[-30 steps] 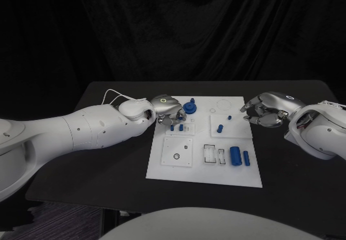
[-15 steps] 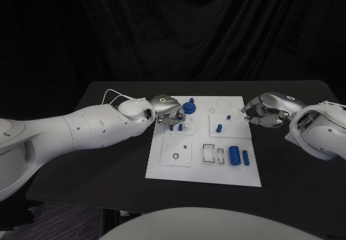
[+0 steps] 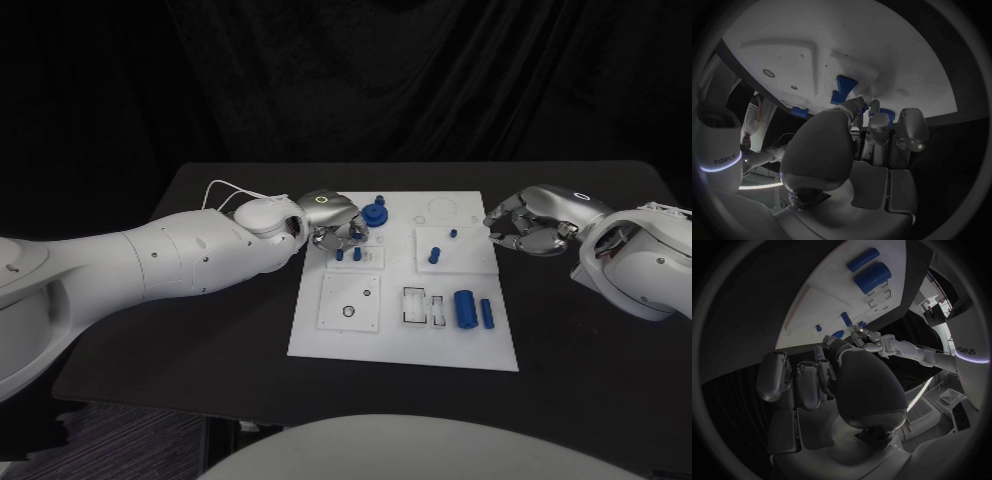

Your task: Assemble the parts on the task board

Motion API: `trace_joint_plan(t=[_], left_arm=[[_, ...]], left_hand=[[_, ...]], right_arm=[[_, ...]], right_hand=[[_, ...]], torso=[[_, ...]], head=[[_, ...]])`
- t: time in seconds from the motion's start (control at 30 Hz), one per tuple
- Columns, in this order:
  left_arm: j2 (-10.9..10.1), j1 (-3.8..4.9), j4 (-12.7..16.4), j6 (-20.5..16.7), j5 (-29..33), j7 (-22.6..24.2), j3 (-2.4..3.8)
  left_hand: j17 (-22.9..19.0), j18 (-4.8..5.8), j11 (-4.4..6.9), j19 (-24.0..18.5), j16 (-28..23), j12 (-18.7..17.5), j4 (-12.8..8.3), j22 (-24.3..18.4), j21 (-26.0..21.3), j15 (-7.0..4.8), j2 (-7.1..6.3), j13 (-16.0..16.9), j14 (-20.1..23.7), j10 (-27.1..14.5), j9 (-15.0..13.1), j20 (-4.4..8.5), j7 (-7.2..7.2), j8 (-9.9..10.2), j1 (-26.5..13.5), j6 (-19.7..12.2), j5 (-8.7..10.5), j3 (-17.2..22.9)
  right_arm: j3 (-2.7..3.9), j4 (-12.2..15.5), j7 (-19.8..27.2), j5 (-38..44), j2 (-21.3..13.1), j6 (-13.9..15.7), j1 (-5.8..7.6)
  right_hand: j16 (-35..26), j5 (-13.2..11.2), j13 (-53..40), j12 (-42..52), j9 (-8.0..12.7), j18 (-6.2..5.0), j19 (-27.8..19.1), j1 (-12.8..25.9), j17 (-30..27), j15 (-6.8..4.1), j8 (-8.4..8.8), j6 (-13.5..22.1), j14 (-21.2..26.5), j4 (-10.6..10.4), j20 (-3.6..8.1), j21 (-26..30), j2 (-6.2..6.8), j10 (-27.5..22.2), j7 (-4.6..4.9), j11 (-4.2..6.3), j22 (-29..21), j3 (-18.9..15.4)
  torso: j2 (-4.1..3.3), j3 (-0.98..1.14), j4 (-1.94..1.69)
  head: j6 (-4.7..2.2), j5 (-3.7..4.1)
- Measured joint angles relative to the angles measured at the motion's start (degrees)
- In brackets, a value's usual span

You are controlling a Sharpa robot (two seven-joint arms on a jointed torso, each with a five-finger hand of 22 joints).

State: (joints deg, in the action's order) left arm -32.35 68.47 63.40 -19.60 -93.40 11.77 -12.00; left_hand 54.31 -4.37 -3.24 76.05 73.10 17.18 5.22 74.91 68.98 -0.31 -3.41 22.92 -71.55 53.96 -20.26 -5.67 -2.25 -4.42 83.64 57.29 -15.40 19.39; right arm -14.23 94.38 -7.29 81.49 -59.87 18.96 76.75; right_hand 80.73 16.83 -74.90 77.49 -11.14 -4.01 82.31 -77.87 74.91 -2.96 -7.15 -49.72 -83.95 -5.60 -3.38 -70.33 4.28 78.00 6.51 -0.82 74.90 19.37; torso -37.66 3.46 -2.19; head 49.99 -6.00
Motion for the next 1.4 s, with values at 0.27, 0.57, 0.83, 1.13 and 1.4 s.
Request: trace_joint_plan(t=[0.27,0.57,0.83,1.13,1.4], left_arm=[[-0.6,-0.18,-0.2,0.7,3.3,0.2,-0.1],[-1.4,-0.19,-0.2,0.9,5.6,0.8,-0.12],[-2.0,-0.19,-0.2,0.9,9.0,1.9,-0.09],[-3.2,-0.19,0.0,0.5,11.0,3.2,-0.1],[-3.9,-0.19,0.5,0.5,11.7,3.9,-0.12]], left_hand=[[-1.1,0.0,-0.67,-0.8,-0.7,-1.8,0.3,0.0,-1.4,0.49,0.01,-1.0,1.2,-1.8,-0.4,-0.39,-0.06,0.0,0.0,0.4,0.24,0.0],[-1.9,-0.01,-1.05,-1.5,-1.0,-3.7,0.7,0.0,-2.5,0.74,-0.08,-2.6,2.0,-4.1,-0.7,-0.69,0.0,-0.2,-0.5,0.5,0.48,-0.1],[-2.3,-0.01,-1.48,-1.9,-1.0,-4.6,0.7,0.0,-3.1,0.93,-0.08,-3.6,2.6,-5.2,-0.8,-0.69,0.0,-0.2,-0.5,0.5,0.48,-0.1],[-2.9,-0.01,-1.21,-2.3,-1.5,-5.0,1.0,0.0,-3.8,0.72,-0.09,-4.1,3.2,-5.9,-0.9,-0.71,-0.29,-0.8,-0.5,1.2,0.83,-0.3],[-3.4,0.0,-0.95,-2.7,-1.9,-5.3,1.1,0.0,-4.3,0.51,-0.09,-4.3,3.8,-6.2,-1.0,-0.75,-0.29,-0.8,-0.5,1.2,0.83,-0.5]], right_arm=[[0.0,-0.1,-0.3,0.0,0.0,-0.2,-0.01],[0.0,-0.1,-0.5,0.0,0.0,-0.4,-0.03],[0.0,-0.2,-0.7,0.0,0.0,-0.6,-0.05],[0.0,-0.2,-0.9,0.0,0.0,-0.9,-0.09],[-0.01,-0.3,-1.1,0.0,0.0,-1.1,-0.13]], right_hand=[[0.0,0.0,0.0,0.0,0.1,-0.01,0.0,-0.3,0.0,0.0,0.0,0.2,0.0,0.0,0.0,0.0,-0.31,0.0,0.21,0.0,0.0,0.0],[0.0,0.0,0.0,0.0,0.1,0.0,0.0,-0.3,0.0,0.0,0.0,0.2,0.0,0.0,0.0,0.0,-0.31,0.0,0.21,0.0,0.0,0.0],[0.0,0.0,0.0,-0.2,0.1,-0.01,0.0,-0.3,0.0,0.0,0.0,0.4,0.0,0.0,0.0,0.0,-0.31,0.0,-0.01,0.0,0.0,0.0],[0.0,0.0,0.0,-0.2,0.1,-0.01,0.0,-0.3,0.0,0.0,0.0,0.4,0.0,0.0,0.0,0.3,-0.3,-0.2,-0.01,0.21,0.0,0.0],[0.0,0.0,0.0,-0.4,0.1,-0.01,0.0,-0.3,0.0,0.0,0.0,0.4,0.0,0.0,0.0,0.3,-0.3,-0.2,-0.01,0.2,0.0,0.0]], torso=[[0.02,0.01,0.05],[0.02,0.0,0.03],[0.03,0.0,-0.01],[0.02,0.0,-0.01],[0.02,-0.01,-0.01]], head=[[0.0,-0.14],[0.0,-0.2],[0.0,-0.19],[0.0,-0.27],[0.0,-0.35]])
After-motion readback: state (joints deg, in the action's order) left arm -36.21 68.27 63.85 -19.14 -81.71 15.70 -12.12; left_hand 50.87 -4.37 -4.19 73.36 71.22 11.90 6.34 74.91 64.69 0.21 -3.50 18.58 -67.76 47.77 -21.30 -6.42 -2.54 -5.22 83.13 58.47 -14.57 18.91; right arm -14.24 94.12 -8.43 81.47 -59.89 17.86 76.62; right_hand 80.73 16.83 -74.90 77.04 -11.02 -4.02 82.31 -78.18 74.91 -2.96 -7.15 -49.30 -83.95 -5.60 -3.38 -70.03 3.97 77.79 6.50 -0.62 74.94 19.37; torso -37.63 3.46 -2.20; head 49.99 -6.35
